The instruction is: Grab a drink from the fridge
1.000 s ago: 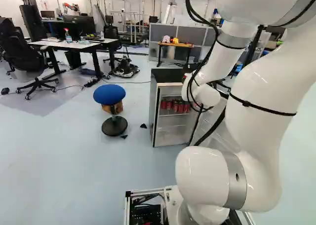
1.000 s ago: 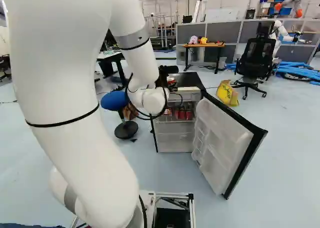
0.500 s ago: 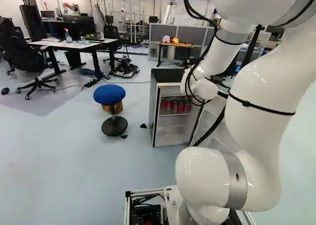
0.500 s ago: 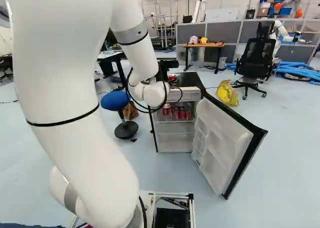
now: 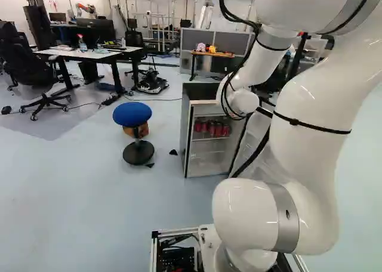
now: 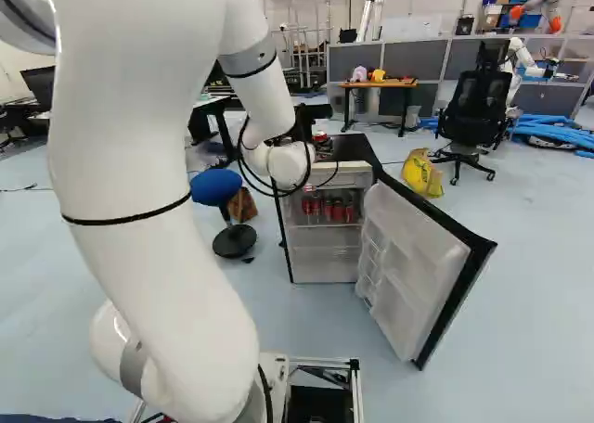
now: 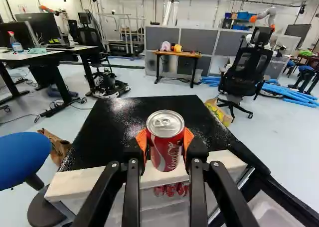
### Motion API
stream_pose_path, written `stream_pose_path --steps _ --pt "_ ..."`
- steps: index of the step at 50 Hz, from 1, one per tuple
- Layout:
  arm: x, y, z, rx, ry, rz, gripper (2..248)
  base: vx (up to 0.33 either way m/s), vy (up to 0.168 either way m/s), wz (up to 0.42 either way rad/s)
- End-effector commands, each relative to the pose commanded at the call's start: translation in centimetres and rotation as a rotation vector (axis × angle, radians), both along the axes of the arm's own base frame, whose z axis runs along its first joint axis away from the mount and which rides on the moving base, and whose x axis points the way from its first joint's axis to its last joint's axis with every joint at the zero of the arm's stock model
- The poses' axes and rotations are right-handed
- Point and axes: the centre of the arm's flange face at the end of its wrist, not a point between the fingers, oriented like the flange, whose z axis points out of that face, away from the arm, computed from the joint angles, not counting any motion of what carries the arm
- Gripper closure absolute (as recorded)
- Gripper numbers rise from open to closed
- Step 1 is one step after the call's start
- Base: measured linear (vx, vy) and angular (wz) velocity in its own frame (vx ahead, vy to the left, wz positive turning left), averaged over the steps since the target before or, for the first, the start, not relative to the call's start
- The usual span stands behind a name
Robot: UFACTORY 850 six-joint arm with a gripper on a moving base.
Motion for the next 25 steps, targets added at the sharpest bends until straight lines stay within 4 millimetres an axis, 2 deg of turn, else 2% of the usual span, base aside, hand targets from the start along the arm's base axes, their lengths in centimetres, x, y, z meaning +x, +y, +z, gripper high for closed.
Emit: stream_pose_path --steps 25 --pt "4.3 -0.1 -0.9 0.024 0.042 -0.015 157 0.000 0.000 0.000"
